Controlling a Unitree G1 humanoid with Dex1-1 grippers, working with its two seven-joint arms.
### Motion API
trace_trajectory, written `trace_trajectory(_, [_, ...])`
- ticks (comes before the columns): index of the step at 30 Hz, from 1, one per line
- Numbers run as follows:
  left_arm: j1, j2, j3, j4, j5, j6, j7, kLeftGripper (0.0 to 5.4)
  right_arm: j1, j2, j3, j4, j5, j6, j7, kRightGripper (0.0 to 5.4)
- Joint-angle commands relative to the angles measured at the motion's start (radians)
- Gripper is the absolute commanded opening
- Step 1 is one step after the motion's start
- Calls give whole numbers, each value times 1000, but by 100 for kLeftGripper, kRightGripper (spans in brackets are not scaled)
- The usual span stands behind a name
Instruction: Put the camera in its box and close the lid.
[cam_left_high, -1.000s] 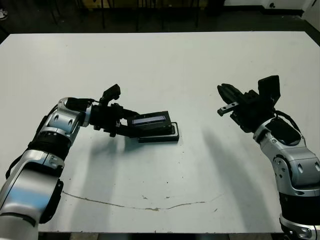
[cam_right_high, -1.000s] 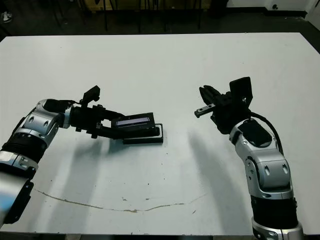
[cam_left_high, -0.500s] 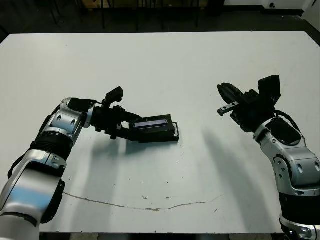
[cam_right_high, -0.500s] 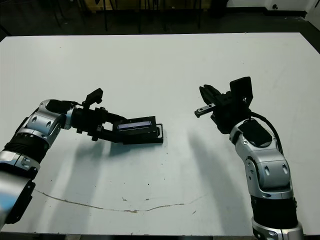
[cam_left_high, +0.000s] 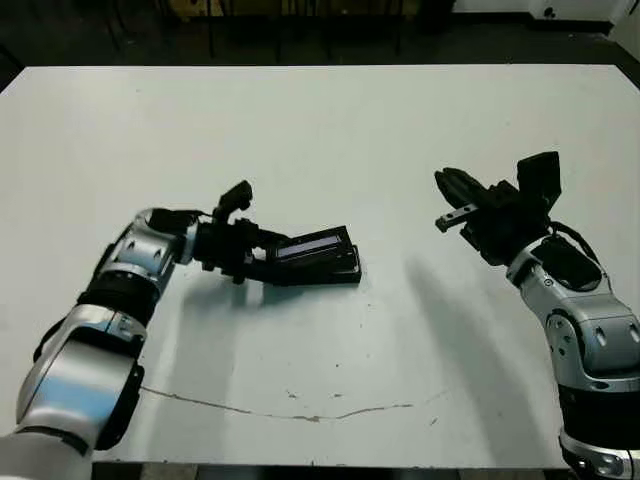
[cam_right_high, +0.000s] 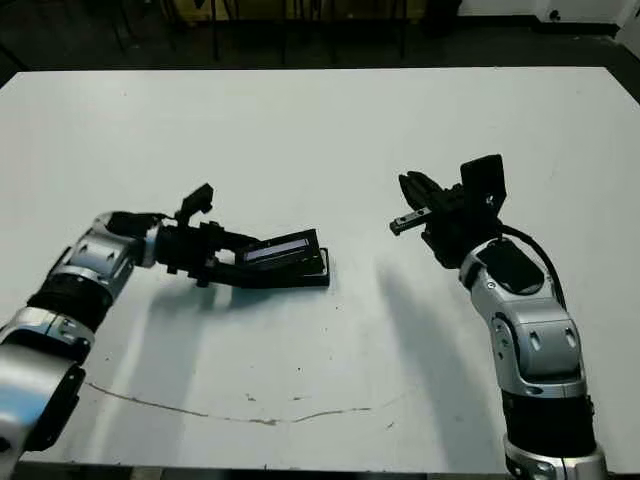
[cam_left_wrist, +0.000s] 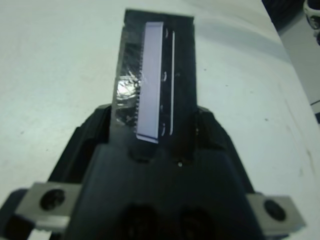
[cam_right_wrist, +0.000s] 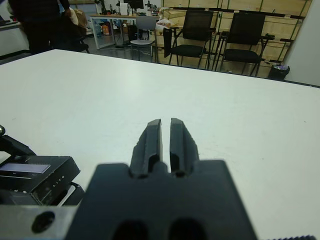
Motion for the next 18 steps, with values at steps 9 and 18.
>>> trace_trajectory(9, [-6,-119,-52,149,75,7,-17,282,6,-16,3,15,-7,8,8,0])
trace_trajectory(18, [-60,-144,-101,148,140,-34,-37,282,4,-9,0,14,1,23,-1,0])
